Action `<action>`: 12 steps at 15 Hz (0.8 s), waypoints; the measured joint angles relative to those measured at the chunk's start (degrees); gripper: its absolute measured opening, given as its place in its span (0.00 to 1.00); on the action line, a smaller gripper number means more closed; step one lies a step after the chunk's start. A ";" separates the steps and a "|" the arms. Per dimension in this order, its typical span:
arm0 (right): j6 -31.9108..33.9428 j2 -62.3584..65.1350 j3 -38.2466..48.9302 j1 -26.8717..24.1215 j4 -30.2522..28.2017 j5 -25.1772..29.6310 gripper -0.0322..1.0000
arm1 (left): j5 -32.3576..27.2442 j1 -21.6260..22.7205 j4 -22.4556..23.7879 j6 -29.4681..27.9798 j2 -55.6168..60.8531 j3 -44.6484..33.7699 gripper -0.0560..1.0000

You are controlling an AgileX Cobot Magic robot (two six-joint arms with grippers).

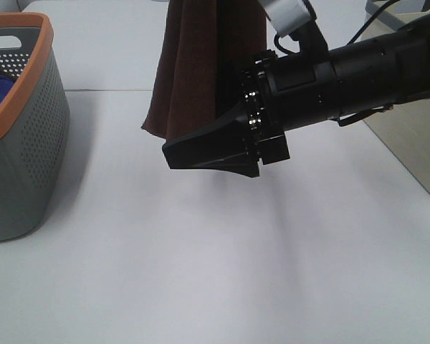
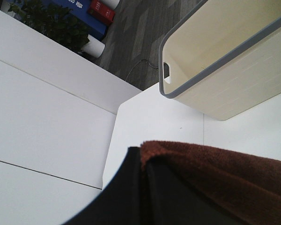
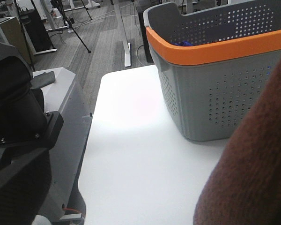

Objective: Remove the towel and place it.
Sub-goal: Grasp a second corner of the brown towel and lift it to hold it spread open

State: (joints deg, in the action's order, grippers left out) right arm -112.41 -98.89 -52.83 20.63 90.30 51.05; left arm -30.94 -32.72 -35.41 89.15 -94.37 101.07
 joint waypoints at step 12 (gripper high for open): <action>4.01 0.23 0.00 0.00 -5.10 -6.65 0.37 | 0.00 0.00 0.69 0.00 0.00 0.00 0.05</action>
State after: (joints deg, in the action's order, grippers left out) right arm -108.40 -98.66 -52.83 20.63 85.20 44.40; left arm -30.94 -32.72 -34.72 89.15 -94.37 101.07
